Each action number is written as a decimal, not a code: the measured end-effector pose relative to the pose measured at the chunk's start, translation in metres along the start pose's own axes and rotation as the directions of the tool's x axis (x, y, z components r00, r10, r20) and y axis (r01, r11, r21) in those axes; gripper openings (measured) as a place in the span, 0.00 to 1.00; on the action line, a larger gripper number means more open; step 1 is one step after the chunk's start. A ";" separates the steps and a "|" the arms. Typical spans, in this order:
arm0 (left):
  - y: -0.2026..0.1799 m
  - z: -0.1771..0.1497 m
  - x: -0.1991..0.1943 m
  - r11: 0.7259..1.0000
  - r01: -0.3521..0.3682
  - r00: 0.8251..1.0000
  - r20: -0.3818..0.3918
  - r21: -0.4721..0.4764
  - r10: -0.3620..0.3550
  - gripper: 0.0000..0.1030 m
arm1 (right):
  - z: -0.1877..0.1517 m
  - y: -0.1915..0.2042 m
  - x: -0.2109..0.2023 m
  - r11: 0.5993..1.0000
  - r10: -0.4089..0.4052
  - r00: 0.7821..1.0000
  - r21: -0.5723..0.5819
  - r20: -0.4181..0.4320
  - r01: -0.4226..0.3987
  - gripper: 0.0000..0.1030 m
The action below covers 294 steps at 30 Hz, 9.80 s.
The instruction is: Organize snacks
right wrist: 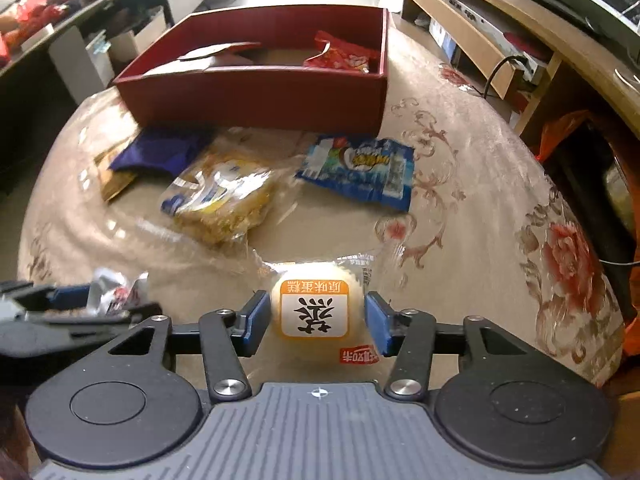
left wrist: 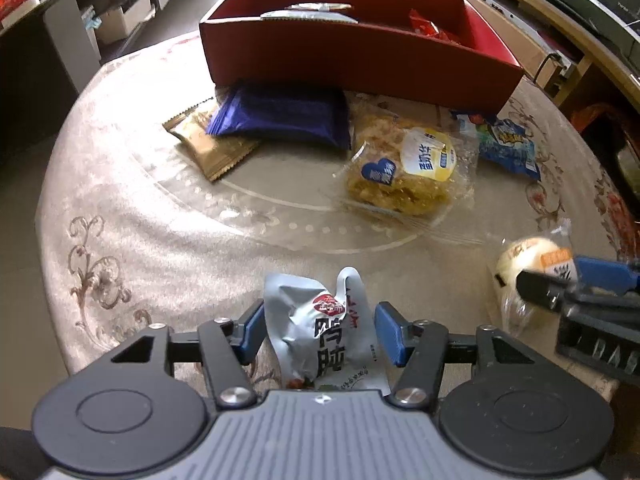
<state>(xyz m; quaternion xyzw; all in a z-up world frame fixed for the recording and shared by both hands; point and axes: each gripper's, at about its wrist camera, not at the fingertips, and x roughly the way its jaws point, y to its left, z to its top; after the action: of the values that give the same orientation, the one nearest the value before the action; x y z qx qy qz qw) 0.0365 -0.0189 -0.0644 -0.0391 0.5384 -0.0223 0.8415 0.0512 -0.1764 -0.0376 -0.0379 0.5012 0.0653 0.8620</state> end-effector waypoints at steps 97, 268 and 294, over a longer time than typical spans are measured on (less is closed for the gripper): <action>0.000 0.041 -0.050 0.999 0.011 0.973 0.230 -0.051 0.001 0.52 | 0.011 0.011 -0.046 0.995 0.040 0.970 0.080 0.240 -0.061 0.66; 0.039 0.106 0.019 0.993 0.061 0.997 0.061 -0.100 -0.056 0.71 | 0.002 0.015 0.003 0.989 0.128 0.987 -0.060 -0.099 -0.134 0.84; 0.014 0.089 0.020 0.934 0.174 0.984 -0.085 0.312 -0.155 0.86 | 0.007 0.005 0.004 0.988 0.150 0.984 -0.026 -0.097 -0.153 0.85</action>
<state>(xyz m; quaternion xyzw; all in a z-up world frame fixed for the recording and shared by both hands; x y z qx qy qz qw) 0.1257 -0.0030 -0.0465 0.0530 0.5472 -0.1803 0.8156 0.0582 -0.1705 -0.0378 -0.0172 0.5417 0.1373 0.8291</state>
